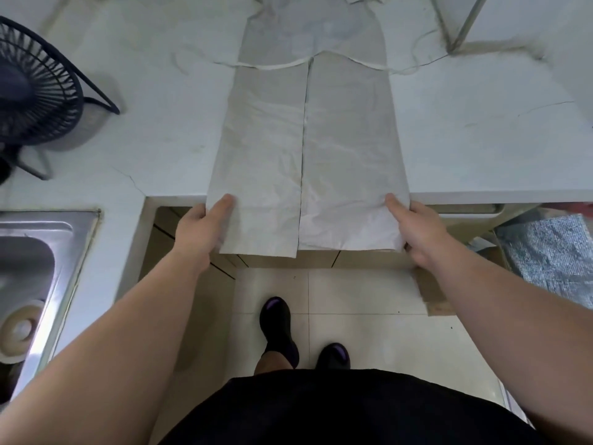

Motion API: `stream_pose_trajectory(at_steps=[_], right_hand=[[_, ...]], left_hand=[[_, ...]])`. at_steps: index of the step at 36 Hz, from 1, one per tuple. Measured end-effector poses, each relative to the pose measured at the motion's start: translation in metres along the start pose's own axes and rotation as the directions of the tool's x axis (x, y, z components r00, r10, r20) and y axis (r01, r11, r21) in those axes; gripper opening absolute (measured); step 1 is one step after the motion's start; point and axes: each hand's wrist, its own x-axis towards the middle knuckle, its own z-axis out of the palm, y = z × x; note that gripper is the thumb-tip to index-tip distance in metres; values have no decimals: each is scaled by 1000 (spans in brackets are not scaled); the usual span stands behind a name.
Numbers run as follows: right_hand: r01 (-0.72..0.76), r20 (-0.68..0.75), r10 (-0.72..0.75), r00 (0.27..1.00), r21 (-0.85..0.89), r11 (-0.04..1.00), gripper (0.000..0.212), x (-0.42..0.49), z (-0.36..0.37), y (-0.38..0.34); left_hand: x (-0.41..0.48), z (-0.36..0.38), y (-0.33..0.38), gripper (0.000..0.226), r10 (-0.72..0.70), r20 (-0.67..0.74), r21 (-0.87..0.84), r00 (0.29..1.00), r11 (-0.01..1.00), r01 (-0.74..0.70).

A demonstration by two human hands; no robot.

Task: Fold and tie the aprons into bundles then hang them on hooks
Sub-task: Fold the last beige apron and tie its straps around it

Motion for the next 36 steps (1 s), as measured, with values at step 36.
stream_pose_trajectory(at_steps=[36], right_hand=[[141,261,-52,964,-338,930,11,-28,-40,-44]], left_hand=[[-15,-39,31,20,96,380,83,920,987,-137]])
